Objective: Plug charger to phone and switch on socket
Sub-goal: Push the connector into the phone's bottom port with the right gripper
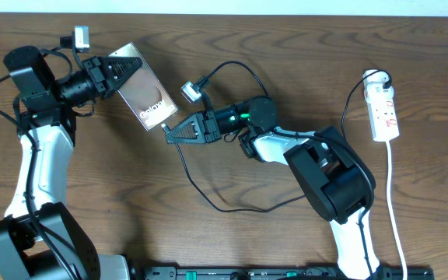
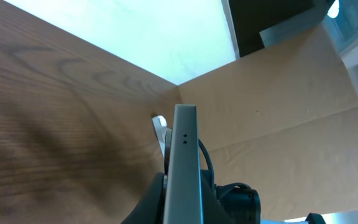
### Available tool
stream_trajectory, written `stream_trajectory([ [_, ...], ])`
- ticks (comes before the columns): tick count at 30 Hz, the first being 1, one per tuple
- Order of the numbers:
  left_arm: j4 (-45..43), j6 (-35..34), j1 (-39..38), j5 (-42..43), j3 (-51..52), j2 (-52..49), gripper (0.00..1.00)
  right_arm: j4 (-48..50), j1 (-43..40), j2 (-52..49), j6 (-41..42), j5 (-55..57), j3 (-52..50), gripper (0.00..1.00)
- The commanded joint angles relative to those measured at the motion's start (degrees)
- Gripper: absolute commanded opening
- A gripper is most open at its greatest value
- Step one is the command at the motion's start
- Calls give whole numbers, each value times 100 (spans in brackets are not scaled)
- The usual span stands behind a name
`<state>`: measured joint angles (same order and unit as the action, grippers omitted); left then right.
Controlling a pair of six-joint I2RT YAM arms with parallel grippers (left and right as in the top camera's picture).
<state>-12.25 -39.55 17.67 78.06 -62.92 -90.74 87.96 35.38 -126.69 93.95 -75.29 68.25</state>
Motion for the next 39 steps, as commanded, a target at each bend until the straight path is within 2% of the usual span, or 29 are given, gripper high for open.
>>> stream_trajectory([
  [1,-48,79,9,251,-90,83,7,232,13,48,28,-2,39,1],
  [39,238,313,0,400,-90,83,8,232,-79,48,-7,-22,39,1],
])
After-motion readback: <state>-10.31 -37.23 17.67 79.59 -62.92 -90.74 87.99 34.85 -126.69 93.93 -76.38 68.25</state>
